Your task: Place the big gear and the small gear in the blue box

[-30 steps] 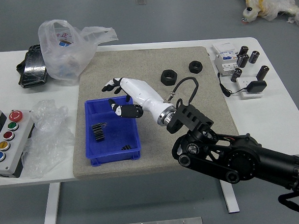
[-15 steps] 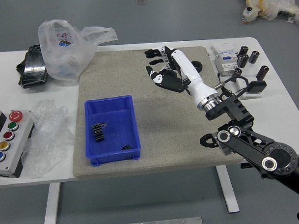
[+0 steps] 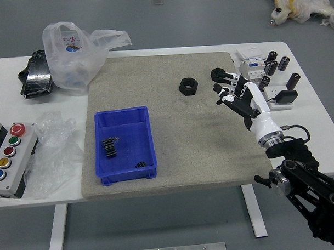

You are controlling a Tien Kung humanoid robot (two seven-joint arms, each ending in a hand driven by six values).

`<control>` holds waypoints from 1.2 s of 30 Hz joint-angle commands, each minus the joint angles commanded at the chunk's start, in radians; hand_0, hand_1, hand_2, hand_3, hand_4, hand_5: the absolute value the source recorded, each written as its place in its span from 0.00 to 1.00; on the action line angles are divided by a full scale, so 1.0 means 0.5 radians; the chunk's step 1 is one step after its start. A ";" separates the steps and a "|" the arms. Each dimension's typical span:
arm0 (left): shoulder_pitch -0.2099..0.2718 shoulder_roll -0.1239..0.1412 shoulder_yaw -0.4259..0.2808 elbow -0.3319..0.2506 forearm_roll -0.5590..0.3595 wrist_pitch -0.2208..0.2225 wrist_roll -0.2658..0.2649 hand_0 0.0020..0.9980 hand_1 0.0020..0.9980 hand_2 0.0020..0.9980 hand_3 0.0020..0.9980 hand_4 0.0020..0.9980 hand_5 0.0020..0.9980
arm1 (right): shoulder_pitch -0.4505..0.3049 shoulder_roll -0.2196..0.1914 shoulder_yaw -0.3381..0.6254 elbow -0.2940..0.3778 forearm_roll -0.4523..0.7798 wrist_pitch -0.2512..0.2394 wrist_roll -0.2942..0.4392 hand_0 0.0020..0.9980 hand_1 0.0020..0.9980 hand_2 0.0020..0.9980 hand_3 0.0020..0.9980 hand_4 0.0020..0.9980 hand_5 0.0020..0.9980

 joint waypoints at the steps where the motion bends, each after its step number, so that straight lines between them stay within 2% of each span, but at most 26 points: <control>1: 0.000 0.003 0.009 0.001 -0.013 0.003 -0.004 0.64 0.46 0.53 0.65 0.66 0.16 | -0.009 -0.002 0.019 -0.003 0.027 0.009 0.011 0.38 0.57 0.66 0.68 0.77 0.35; 10: -0.019 0.013 0.041 -0.009 -0.073 0.013 -0.005 0.64 0.46 0.52 0.65 0.66 0.16 | -0.024 0.018 0.142 -0.023 0.096 0.024 0.043 0.38 0.56 0.65 0.67 0.76 0.36; 18: -0.004 0.068 0.105 -0.011 -0.174 0.047 -0.033 0.64 0.48 0.53 0.65 0.66 0.16 | -0.041 0.044 0.159 -0.019 0.097 0.020 0.041 0.38 0.56 0.65 0.67 0.77 0.38; 19: -0.004 0.068 0.107 -0.011 -0.179 0.048 -0.034 0.64 0.51 0.54 0.65 0.66 0.16 | -0.040 0.043 0.163 -0.018 0.093 0.019 0.040 0.38 0.56 0.65 0.67 0.77 0.40; 23: -0.007 0.055 0.117 -0.011 -0.196 0.053 -0.041 0.64 0.51 0.54 0.65 0.66 0.16 | -0.048 0.040 0.189 -0.013 0.055 0.025 0.020 0.38 0.56 0.65 0.67 0.77 0.40; 24: -0.008 0.050 0.116 -0.011 -0.195 0.052 -0.041 0.64 0.51 0.54 0.65 0.66 0.16 | -0.053 0.039 0.191 -0.006 0.016 0.029 -0.005 0.38 0.56 0.65 0.67 0.77 0.40; 25: -0.008 0.046 0.115 -0.010 -0.194 0.052 -0.041 0.64 0.52 0.54 0.65 0.66 0.16 | -0.058 0.038 0.192 0.003 -0.028 0.030 -0.033 0.43 0.58 0.67 0.68 0.77 0.41; 30: -0.017 0.032 0.109 -0.009 -0.184 0.049 -0.040 0.64 0.52 0.54 0.65 0.66 0.16 | -0.067 0.025 0.176 0.031 -0.222 0.029 -0.135 0.43 0.58 0.67 0.68 0.77 0.41; 31: -0.020 0.030 0.109 -0.009 -0.183 0.049 -0.040 0.64 0.54 0.54 0.65 0.66 0.16 | -0.067 0.022 0.174 0.033 -0.248 0.028 -0.145 0.49 0.62 0.69 0.69 0.77 0.41; 36: -0.030 0.023 0.131 -0.011 -0.206 0.049 -0.049 0.64 0.54 0.54 0.65 0.66 0.16 | -0.067 0.019 0.176 0.025 -0.278 0.017 -0.145 0.49 0.62 0.69 0.69 0.77 0.41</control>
